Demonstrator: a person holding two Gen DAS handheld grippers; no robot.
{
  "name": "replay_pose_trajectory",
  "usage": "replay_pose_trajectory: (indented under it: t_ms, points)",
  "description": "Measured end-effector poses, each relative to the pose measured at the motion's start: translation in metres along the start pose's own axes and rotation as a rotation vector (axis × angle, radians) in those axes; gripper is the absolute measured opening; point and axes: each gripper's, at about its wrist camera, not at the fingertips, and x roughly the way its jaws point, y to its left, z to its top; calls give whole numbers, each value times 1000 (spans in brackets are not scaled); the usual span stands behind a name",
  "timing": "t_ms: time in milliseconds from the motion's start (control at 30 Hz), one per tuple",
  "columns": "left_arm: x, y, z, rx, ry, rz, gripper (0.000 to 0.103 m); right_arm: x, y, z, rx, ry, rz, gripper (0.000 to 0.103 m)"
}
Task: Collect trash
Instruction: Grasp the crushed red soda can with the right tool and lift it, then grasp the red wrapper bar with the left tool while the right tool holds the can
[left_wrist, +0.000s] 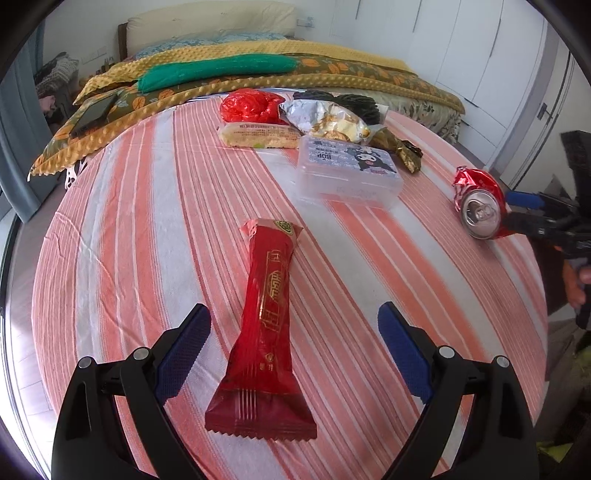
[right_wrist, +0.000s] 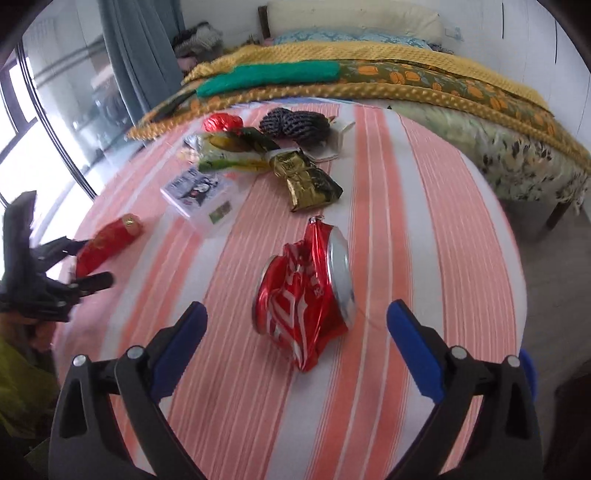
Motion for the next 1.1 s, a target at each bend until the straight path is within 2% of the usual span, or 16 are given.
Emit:
replay_pose_trajectory:
  t_ms: [133, 233, 300, 333, 433, 500, 533, 567, 600, 767, 900, 1100]
  points:
    - [3, 8, 13, -5, 23, 42, 91, 21, 2, 14, -21, 65, -44, 95]
    - [8, 18, 21, -46, 46, 29, 90, 25, 2, 18, -36, 104, -56, 95]
    - [12, 16, 24, -35, 67, 41, 82, 25, 4, 20, -50, 115, -51, 95]
    - [14, 13, 25, -19, 77, 49, 77, 25, 7, 21, -56, 119, -54, 92]
    - [19, 3, 25, 24, 94, 56, 64, 27, 7, 23, -58, 152, -57, 60]
    - [22, -3, 25, 54, 98, 78, 51, 25, 4, 23, -49, 164, -46, 59]
    - [22, -5, 24, 69, 93, 99, 41, 23, 4, 22, -48, 162, -39, 58]
    - [21, -6, 23, 72, 90, 98, 26, 20, 5, 20, -48, 158, -35, 58]
    - [19, -6, 23, 63, 89, 90, 19, 16, 4, 18, -50, 155, -29, 58]
    - [5, -9, 16, 9, 58, 40, 13, -3, 7, 7, -51, 123, -14, 58]
    - [-4, -23, 6, -11, 43, -8, 13, -7, 10, -9, -83, 127, -16, 58]
    - [2, -48, -9, 47, 72, 15, 15, -7, 9, -30, -99, 174, -34, 59]
